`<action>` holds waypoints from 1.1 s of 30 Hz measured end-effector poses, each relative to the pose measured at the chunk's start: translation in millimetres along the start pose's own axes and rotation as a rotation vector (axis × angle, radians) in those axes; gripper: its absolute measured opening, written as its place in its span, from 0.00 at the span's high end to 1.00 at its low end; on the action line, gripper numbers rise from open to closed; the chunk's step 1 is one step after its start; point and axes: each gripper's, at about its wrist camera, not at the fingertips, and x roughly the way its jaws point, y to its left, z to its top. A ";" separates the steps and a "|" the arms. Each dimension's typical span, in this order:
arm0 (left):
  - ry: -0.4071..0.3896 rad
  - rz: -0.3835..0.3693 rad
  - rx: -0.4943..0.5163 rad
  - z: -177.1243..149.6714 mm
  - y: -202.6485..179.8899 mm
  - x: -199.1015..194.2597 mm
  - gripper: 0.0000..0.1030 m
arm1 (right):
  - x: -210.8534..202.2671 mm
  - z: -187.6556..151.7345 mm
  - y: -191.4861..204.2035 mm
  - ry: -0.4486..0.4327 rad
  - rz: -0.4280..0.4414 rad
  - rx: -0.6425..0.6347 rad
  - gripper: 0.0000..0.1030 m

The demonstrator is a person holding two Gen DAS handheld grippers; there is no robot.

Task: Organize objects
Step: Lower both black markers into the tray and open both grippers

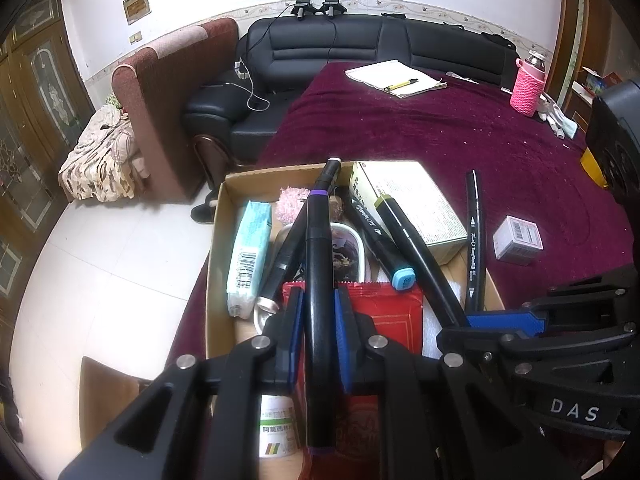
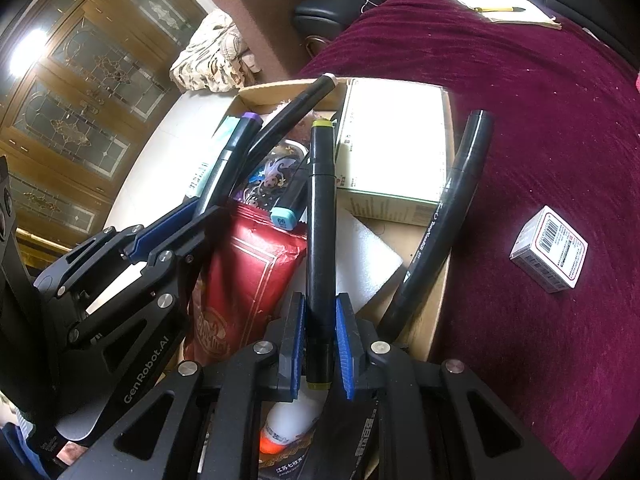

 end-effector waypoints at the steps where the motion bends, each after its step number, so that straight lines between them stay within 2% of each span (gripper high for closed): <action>1: 0.000 -0.001 -0.002 -0.2 0.1 -0.1 0.86 | -0.1 -0.2 0.0 -0.001 0.000 -0.001 0.82; 12: 0.001 -0.002 -0.004 -1.1 -1.1 -2.4 0.84 | -1.1 -2.1 -1.6 -0.008 0.000 0.002 0.81; 18: 0.001 -0.006 0.000 -1.2 -4.7 -4.4 0.74 | 0.3 -5.6 -3.0 -0.011 0.004 0.002 0.79; 33: -0.012 0.010 0.004 -10.2 -9.6 -14.7 0.60 | -3.5 -11.8 -3.5 -0.039 0.007 0.003 0.64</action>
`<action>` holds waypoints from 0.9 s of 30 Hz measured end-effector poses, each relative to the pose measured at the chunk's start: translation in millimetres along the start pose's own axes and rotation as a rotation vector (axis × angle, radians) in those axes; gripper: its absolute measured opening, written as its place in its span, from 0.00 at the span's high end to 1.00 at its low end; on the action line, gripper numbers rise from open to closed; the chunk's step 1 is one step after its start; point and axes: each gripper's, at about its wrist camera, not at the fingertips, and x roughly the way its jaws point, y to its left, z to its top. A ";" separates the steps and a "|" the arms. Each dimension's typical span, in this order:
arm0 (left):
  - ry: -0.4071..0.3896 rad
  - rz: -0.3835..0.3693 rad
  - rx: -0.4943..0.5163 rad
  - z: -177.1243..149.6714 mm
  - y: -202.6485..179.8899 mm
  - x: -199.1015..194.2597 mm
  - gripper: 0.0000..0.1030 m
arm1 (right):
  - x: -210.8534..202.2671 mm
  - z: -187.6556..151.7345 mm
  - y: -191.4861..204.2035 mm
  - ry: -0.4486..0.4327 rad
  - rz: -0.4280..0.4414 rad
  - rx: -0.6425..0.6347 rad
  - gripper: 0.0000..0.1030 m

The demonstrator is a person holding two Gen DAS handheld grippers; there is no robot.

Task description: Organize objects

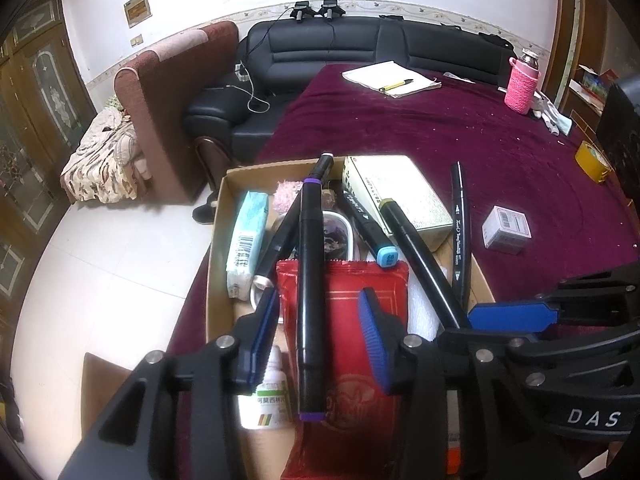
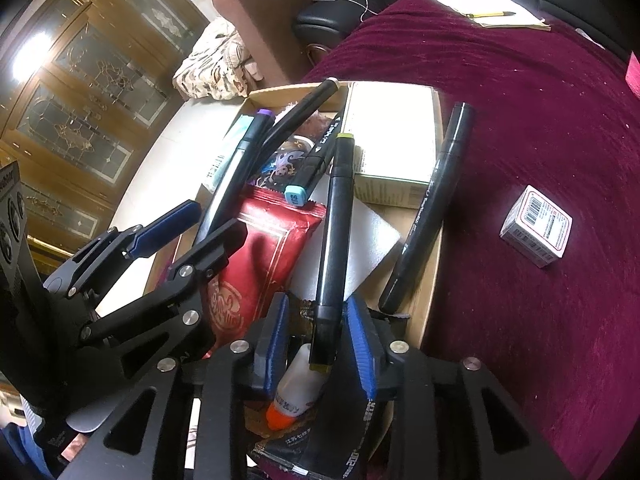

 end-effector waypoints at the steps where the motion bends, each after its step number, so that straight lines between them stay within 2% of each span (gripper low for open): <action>1: 0.000 0.001 -0.003 -0.6 0.5 -0.9 0.59 | -0.6 -0.6 -0.2 -0.003 -0.001 0.001 0.62; 3: -0.001 0.004 -0.005 -2.7 1.2 -2.5 0.57 | -2.6 -2.9 -1.3 -0.011 -0.007 0.003 0.58; 7: -0.004 0.013 -0.016 -5.0 1.4 -4.6 0.51 | -10.3 -8.7 -8.5 -0.030 -0.021 0.014 0.37; 9: -0.007 0.016 -0.030 -5.6 0.5 -7.4 0.49 | -16.1 -10.9 -10.8 -0.034 -0.029 0.007 0.33; 12: -0.019 0.024 -0.047 -7.5 -2.6 -14.0 0.41 | -27.9 -12.3 -13.6 -0.058 -0.047 -0.008 0.23; 14: -0.032 0.038 -0.064 -10.1 -4.8 -19.8 0.29 | -38.2 -16.3 -16.8 -0.083 -0.064 -0.013 0.10; 19: -0.065 0.047 -0.117 -17.3 -9.7 -34.9 0.16 | -55.8 -29.0 -29.9 -0.103 -0.149 -0.009 0.03; 24: -0.068 0.059 -0.155 -26.0 -20.6 -48.6 0.11 | -67.3 -46.0 -34.0 -0.140 -0.261 -0.040 0.00; 27: -0.051 0.093 -0.183 -29.7 -23.5 -54.7 0.11 | -65.8 -49.1 -32.5 -0.117 -0.272 -0.059 0.00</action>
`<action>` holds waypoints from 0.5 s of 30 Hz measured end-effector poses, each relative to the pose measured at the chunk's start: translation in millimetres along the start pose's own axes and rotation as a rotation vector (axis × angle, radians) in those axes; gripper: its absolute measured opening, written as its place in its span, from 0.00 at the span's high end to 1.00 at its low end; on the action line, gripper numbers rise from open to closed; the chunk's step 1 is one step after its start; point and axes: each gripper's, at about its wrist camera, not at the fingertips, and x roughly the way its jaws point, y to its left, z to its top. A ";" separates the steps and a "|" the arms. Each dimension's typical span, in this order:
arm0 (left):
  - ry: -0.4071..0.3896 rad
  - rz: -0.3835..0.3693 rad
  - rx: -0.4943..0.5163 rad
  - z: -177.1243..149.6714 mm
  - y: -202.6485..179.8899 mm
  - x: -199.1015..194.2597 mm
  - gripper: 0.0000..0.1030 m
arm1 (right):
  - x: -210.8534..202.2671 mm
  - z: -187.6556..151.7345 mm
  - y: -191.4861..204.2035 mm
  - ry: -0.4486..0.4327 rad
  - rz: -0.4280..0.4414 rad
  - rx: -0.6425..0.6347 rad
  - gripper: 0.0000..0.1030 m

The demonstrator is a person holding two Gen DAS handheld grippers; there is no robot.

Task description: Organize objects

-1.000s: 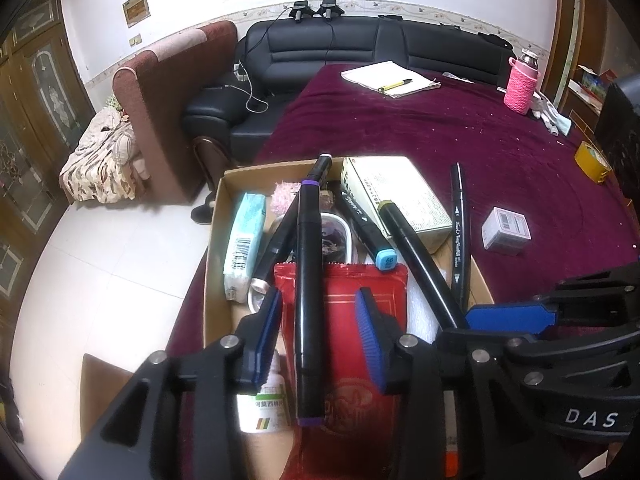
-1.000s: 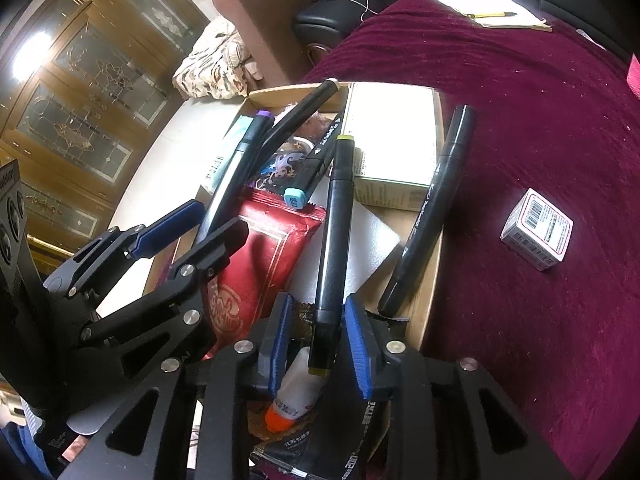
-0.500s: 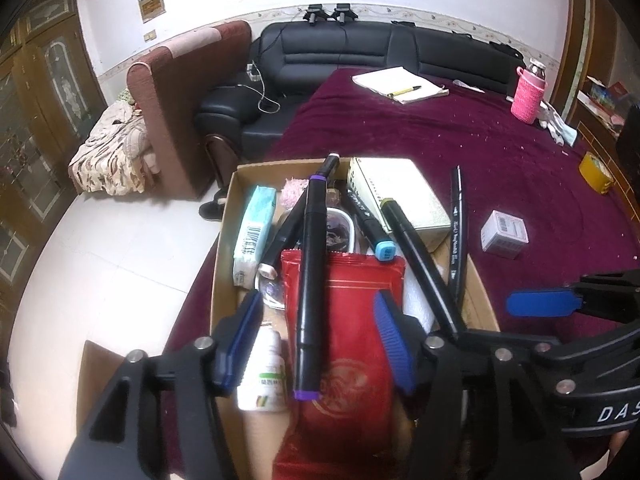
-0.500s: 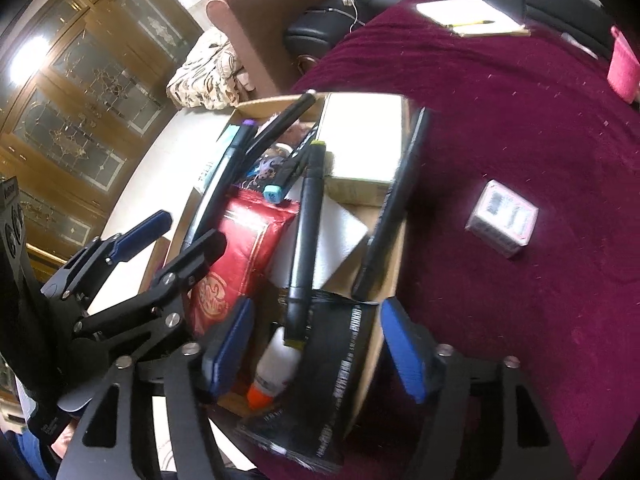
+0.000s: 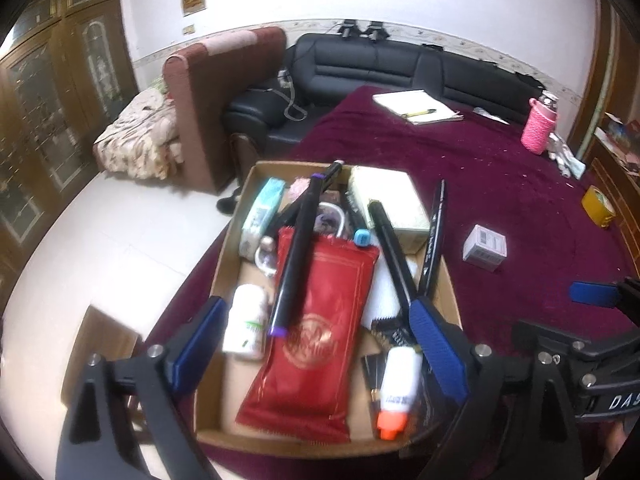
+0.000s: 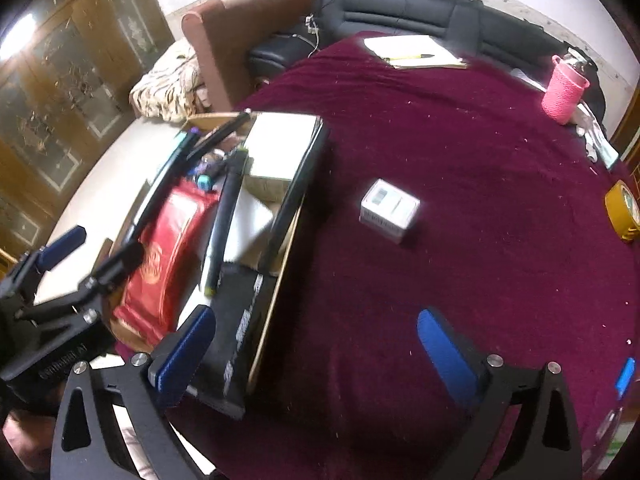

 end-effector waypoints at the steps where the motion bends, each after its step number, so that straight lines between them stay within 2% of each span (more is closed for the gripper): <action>1: 0.012 0.010 -0.006 0.2 0.1 -2.0 0.11 | 1.7 -0.9 1.8 0.026 -0.016 -0.010 0.00; 4: 0.035 0.030 -0.003 -2.8 -0.3 -9.9 0.10 | 7.3 -4.0 3.8 0.076 -0.028 -0.022 0.00; 7: 0.010 0.010 -0.007 -9.0 0.9 -22.8 0.10 | 5.8 -11.2 4.7 0.090 0.008 -0.022 0.00; 10: 0.046 0.033 -0.015 -9.9 2.4 -29.5 0.07 | -8.2 -11.0 6.0 0.046 0.051 -0.016 0.00; 12: 0.072 0.056 -0.022 -6.8 5.3 -33.6 0.07 | -28.4 -7.4 7.3 -0.045 0.044 -0.020 0.01; 13: 0.080 0.074 -0.027 -3.8 7.3 -38.8 0.07 | -51.5 -5.4 9.1 -0.162 0.031 -0.036 0.01; 14: 0.081 0.096 -0.028 0.1 8.9 -45.5 0.07 | -66.4 -4.7 11.0 -0.238 0.025 -0.053 0.00; 15: 0.066 0.152 -0.010 6.6 9.0 -56.1 0.07 | -83.1 -4.9 13.2 -0.333 0.025 -0.083 0.00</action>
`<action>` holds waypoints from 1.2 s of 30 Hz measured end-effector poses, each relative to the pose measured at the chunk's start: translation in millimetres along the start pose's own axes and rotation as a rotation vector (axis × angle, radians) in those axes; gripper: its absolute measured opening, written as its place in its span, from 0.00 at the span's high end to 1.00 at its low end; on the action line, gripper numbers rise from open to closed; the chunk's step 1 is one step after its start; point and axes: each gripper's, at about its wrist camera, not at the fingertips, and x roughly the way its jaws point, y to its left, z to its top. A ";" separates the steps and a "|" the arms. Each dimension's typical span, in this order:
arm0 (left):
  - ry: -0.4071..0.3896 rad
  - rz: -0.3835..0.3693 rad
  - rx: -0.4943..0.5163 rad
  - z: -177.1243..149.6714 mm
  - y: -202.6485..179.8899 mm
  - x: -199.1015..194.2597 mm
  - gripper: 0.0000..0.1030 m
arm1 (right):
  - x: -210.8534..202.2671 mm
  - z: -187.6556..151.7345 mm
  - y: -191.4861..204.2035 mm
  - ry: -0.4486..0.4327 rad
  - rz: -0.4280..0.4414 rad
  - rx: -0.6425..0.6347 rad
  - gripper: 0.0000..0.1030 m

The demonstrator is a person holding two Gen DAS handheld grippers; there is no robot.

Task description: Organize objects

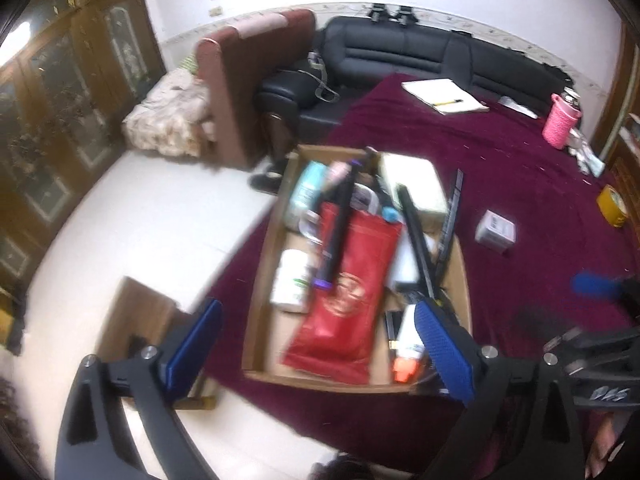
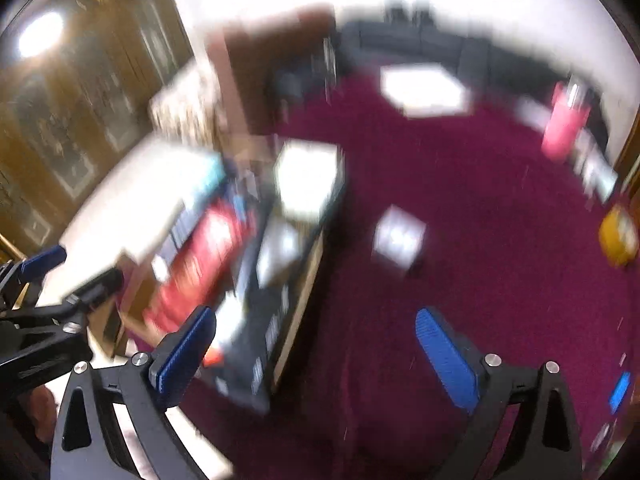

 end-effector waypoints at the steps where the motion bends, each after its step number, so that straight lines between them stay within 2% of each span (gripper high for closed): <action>1: -0.020 0.062 0.022 3.5 -0.4 -9.5 0.07 | -7.0 1.3 1.6 -0.052 0.010 -0.020 0.00; 2: -0.054 0.143 0.047 7.7 -1.7 -21.2 0.07 | -8.0 0.9 2.1 -0.064 0.014 -0.031 0.00; 3: -0.100 0.235 0.072 11.7 -3.3 -35.0 0.07 | -4.1 0.1 2.7 -0.038 0.005 -0.039 0.00; 4: -0.138 0.286 0.094 13.8 -4.9 -45.8 0.07 | 5.6 -2.7 2.1 0.030 0.000 -0.042 0.00; 6: -0.201 0.317 0.098 14.4 -6.6 -63.2 0.07 | 15.3 -8.7 -0.6 0.077 0.024 -0.032 0.00; 7: -0.211 0.307 0.085 13.4 -6.8 -67.3 0.05 | 17.4 -9.9 -1.2 0.085 0.027 -0.030 0.00; 11: -0.133 0.205 0.085 7.5 -15.8 -55.9 0.04 | 18.2 -11.0 -1.9 0.103 0.051 -0.031 0.00; 13: -0.115 0.185 0.076 4.6 -16.8 -53.5 0.04 | 19.0 -10.7 0.4 0.106 0.058 -0.041 0.00; 15: -0.124 0.163 0.074 3.8 -15.2 -58.3 0.04 | 21.1 -11.6 1.8 0.111 0.070 -0.049 0.00; 19: -0.166 0.050 0.021 2.2 -1.0 -81.8 0.04 | 24.0 -9.0 7.2 0.117 0.087 -0.063 0.00; 21: -0.191 0.027 0.011 0.6 5.4 -87.5 0.04 | 23.7 -9.2 13.2 0.117 0.095 -0.084 0.00; 25: -0.186 0.132 -0.018 -3.9 17.8 -85.2 0.04 | 21.9 -11.1 25.3 0.116 0.109 -0.120 0.00; 29: -0.157 0.143 -0.068 -9.1 34.8 -77.8 0.04 | 22.5 -12.6 35.3 0.119 0.124 -0.147 0.00; 36: -0.137 0.172 -0.089 -18.6 48.4 -71.1 0.04 | 21.2 -15.2 50.0 0.114 0.143 -0.189 0.00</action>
